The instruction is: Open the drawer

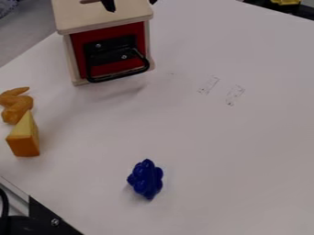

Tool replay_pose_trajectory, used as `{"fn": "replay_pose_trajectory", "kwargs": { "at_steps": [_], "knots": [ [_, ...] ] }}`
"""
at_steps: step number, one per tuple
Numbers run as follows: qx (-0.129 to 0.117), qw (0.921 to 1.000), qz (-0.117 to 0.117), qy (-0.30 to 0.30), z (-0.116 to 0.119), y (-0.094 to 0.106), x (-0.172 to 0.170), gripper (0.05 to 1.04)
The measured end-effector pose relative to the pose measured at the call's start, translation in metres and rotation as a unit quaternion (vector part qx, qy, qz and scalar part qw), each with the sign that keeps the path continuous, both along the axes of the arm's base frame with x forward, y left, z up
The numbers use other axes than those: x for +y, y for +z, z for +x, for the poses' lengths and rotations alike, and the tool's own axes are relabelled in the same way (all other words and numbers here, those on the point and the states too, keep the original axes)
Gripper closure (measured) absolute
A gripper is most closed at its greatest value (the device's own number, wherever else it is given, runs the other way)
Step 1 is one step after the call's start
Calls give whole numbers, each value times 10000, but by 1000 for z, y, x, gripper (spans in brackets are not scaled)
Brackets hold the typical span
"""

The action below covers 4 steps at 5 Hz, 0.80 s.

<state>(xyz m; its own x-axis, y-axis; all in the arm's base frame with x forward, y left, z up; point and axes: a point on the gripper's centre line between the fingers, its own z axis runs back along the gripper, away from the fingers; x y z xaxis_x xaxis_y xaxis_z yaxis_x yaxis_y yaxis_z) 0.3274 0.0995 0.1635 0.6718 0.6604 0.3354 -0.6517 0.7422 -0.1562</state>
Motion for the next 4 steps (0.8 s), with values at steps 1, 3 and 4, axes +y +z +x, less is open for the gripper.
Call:
{"fn": "replay_pose_trajectory", "kwargs": {
  "at_steps": [1,3,4],
  "knots": [
    [176,9998,-53,-8,-2,-12,-1,85],
    [1038,9880,349,-1091,-30,-21,17,85],
    [1200,9658,416,-2261,-35,-25,14,85]
  ]
}}
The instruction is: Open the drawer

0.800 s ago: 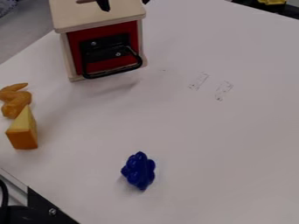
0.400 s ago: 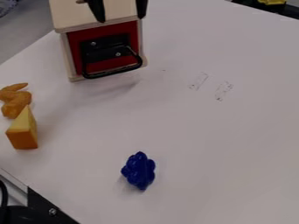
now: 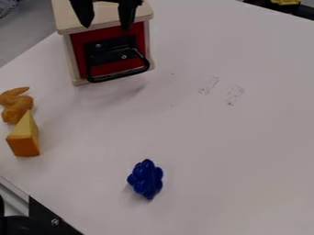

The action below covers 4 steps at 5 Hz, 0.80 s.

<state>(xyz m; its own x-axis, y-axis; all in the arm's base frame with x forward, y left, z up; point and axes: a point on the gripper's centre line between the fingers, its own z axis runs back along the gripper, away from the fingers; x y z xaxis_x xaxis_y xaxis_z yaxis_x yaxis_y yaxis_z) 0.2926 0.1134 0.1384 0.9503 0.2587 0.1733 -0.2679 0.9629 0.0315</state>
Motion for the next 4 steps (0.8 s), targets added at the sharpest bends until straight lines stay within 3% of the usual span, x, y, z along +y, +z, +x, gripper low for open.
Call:
{"fn": "replay_pose_trajectory", "kwargs": {
  "at_steps": [1,2,4],
  "knots": [
    [509,9931,280,-1017,-12,-17,-1,85],
    [781,9688,326,-2329,-5,-34,-15,85],
    [1013,9077,788,-3995,-6,-51,-23,85]
  ]
}}
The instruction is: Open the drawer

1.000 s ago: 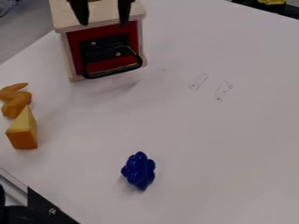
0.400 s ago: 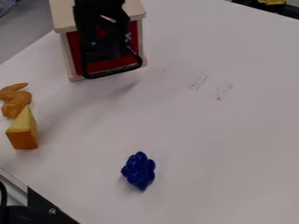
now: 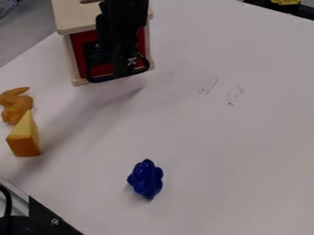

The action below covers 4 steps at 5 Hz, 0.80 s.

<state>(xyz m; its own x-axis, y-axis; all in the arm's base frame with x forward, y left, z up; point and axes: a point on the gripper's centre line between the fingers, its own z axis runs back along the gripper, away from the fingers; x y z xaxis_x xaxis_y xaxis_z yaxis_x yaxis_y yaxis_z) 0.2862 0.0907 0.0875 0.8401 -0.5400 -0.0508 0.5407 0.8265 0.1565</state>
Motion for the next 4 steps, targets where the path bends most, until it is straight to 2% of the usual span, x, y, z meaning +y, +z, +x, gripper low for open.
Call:
{"fn": "replay_pose_trajectory", "kwargs": {
  "at_steps": [1,2,4],
  "knots": [
    [-171,9992,44,-349,6,-4,5,85],
    [-196,9988,-125,-427,8,-14,10,85],
    [-60,9993,-287,-236,12,-45,12,85]
  ]
}}
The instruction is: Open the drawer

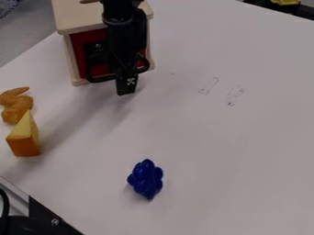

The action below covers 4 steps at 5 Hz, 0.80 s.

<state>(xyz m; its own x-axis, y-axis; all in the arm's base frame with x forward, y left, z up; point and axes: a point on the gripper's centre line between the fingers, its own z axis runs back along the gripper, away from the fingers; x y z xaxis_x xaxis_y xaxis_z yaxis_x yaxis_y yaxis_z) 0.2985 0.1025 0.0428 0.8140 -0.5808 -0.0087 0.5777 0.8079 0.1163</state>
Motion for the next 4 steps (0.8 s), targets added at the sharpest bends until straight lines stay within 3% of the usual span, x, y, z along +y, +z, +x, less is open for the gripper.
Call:
{"fn": "replay_pose_trajectory", "kwargs": {
  "at_steps": [1,3,4],
  "knots": [
    [-44,10000,-1,27,3,-5,-1,122],
    [-140,9999,61,60,1,-16,-2,698],
    [-104,9999,53,45,-2,-19,-4,905]
  ]
}}
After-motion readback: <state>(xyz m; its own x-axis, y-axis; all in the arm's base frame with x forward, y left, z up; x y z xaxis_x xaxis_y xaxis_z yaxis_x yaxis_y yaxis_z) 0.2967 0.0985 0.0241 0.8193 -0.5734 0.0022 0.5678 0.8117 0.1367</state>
